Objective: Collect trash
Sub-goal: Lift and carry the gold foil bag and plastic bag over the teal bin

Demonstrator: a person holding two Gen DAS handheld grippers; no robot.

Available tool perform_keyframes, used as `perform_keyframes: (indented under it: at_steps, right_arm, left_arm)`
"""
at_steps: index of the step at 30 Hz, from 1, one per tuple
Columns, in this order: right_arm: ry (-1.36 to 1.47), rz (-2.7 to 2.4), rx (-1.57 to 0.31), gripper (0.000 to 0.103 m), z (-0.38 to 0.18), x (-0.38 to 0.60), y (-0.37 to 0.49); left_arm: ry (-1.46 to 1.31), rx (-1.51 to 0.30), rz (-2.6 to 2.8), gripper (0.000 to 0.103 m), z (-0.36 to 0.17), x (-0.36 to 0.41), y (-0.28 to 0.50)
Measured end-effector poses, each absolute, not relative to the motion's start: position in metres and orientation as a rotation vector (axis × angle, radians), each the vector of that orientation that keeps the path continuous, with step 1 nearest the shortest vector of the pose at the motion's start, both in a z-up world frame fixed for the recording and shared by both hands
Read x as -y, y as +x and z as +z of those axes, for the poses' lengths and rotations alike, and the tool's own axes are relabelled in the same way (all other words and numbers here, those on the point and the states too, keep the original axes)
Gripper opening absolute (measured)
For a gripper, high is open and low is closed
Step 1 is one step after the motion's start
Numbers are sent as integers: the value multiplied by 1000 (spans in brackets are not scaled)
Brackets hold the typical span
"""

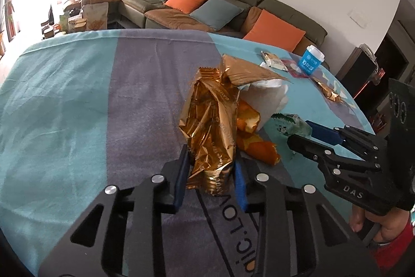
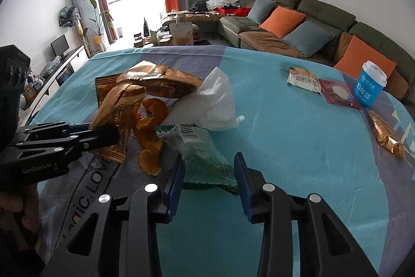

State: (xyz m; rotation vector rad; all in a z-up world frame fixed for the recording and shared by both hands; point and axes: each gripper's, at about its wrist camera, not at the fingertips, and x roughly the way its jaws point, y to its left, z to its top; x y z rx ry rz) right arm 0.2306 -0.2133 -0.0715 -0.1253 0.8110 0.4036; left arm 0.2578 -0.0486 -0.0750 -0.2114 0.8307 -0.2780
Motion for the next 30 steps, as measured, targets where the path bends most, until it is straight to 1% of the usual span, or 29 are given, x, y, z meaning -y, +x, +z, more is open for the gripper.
perform_keyframes:
  at_steps: [9, 17, 30]
  right_arm:
    - [-98, 394, -779, 35, -61, 220, 217]
    - [-82, 400, -718, 35, -36, 222, 193]
    - [-100, 536, -616, 35, 7, 175, 153]
  left_arm:
    - [-227, -783, -253, 29, -59, 29, 228]
    - [-223, -701, -226, 29, -31, 12, 196]
    - [-199, -551, -117, 29, 19, -31, 131]
